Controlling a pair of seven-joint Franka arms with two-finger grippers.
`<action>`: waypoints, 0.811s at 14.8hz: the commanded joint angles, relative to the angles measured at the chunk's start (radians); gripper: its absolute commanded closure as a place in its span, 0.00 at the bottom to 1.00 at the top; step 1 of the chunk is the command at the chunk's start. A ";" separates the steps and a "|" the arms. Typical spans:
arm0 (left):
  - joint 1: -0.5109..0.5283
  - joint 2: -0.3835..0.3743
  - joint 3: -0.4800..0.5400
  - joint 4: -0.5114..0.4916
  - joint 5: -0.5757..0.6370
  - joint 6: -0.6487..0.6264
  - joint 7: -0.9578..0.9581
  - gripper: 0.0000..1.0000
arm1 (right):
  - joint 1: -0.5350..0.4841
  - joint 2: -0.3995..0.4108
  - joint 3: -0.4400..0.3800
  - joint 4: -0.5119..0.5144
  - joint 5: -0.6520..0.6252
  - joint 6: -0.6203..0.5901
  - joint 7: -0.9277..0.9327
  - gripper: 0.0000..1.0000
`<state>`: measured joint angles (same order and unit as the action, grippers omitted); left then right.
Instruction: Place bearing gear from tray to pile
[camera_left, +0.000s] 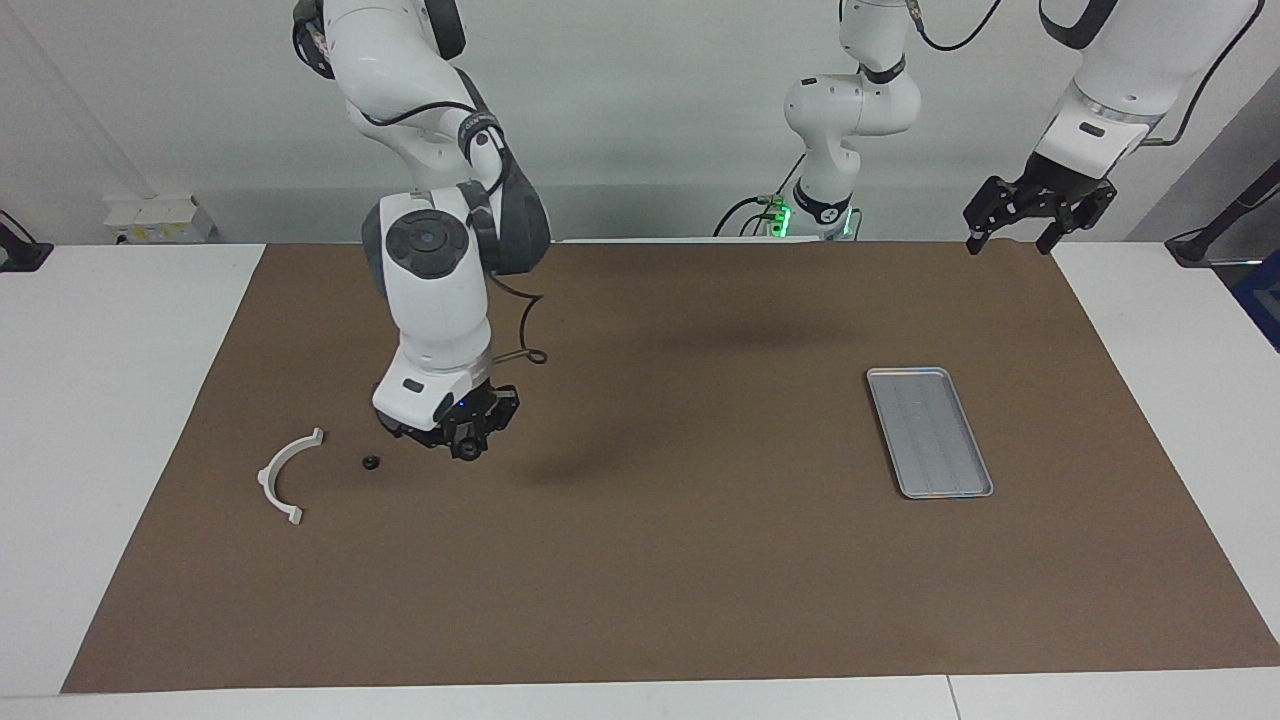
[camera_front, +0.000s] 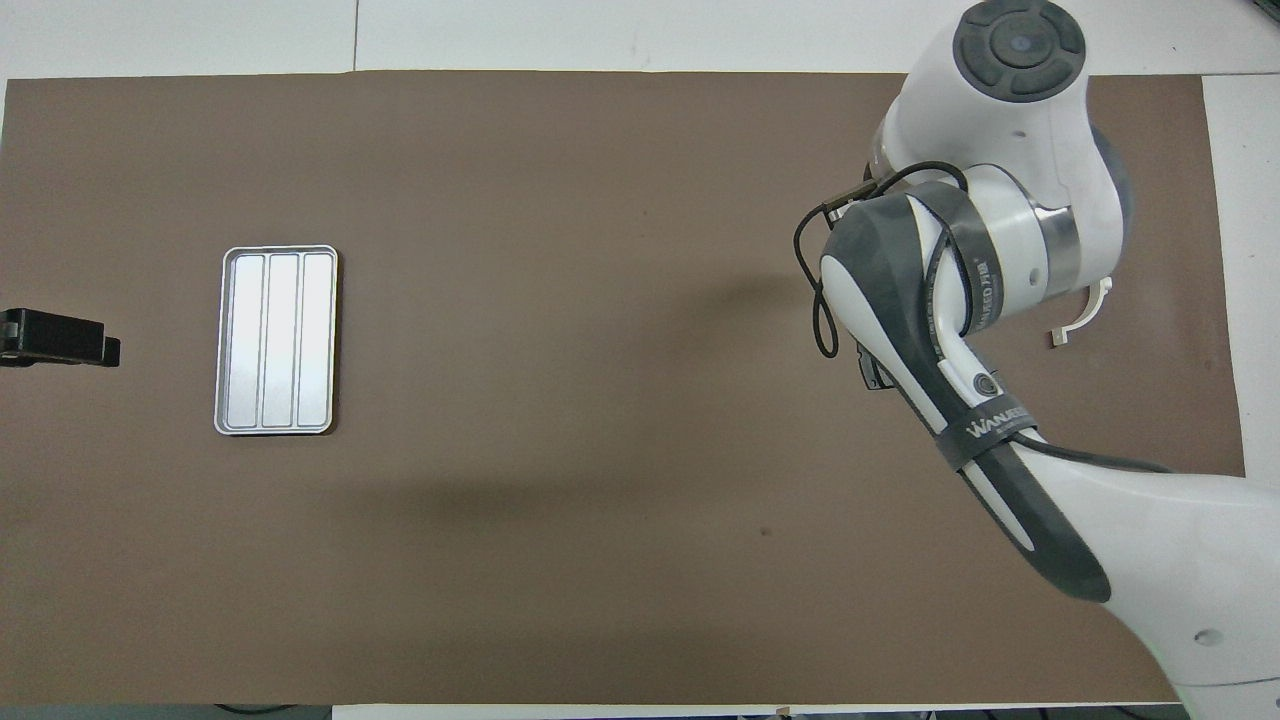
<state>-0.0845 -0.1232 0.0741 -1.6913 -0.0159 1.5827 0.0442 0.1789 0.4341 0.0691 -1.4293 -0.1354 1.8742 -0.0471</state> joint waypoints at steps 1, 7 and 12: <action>0.005 -0.013 -0.002 0.001 0.001 -0.016 -0.001 0.00 | -0.058 -0.090 0.015 -0.153 0.037 0.071 -0.083 1.00; 0.003 -0.013 -0.002 0.001 0.001 -0.016 -0.001 0.00 | -0.136 -0.175 0.015 -0.408 0.071 0.339 -0.207 1.00; 0.003 -0.013 -0.002 0.001 0.001 -0.016 -0.001 0.00 | -0.157 -0.192 0.015 -0.571 0.072 0.578 -0.220 1.00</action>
<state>-0.0845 -0.1232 0.0741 -1.6913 -0.0159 1.5824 0.0442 0.0478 0.2818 0.0693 -1.9095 -0.0906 2.3703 -0.2257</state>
